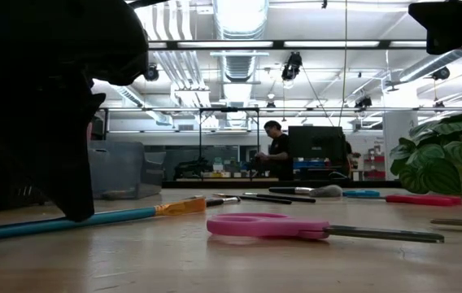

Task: Pick & Place Paint Supplies
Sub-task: Put the left blue brush into the black bin

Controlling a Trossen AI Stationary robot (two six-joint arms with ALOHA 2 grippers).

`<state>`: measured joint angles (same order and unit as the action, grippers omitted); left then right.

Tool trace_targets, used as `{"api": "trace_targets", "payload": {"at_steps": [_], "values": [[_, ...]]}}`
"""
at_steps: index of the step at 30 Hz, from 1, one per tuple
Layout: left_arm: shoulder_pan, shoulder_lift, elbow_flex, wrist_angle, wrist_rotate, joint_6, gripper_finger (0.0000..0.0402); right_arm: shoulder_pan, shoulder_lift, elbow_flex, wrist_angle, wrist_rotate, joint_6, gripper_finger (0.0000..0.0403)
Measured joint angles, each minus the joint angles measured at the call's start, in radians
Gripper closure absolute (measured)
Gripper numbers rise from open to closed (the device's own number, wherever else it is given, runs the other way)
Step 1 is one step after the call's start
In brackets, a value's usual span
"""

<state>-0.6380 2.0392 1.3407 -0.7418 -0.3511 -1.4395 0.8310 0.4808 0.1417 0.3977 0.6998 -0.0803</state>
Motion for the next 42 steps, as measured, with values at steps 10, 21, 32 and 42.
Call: {"api": "trace_targets", "payload": {"at_steps": [10, 21, 32, 42], "values": [[0.000, -0.004, 0.000, -0.021, 0.050, 0.002, 0.0397, 0.000, 0.000, 0.000, 0.000, 0.000, 0.000, 0.0062], [-0.015, -0.015, 0.005, -0.174, 0.209, -0.030, 0.0397, 0.000, 0.000, 0.000, 0.000, 0.000, 0.000, 0.0062], [-0.032, -0.021, 0.000, -0.294, 0.277, -0.233, 0.0397, 0.000, 0.000, 0.000, 0.000, 0.000, -0.001, 0.0062], [0.007, -0.021, -0.006, -0.335, 0.273, -0.365, 0.0397, 0.000, 0.000, 0.000, 0.000, 0.000, -0.001, 0.0062]]}}
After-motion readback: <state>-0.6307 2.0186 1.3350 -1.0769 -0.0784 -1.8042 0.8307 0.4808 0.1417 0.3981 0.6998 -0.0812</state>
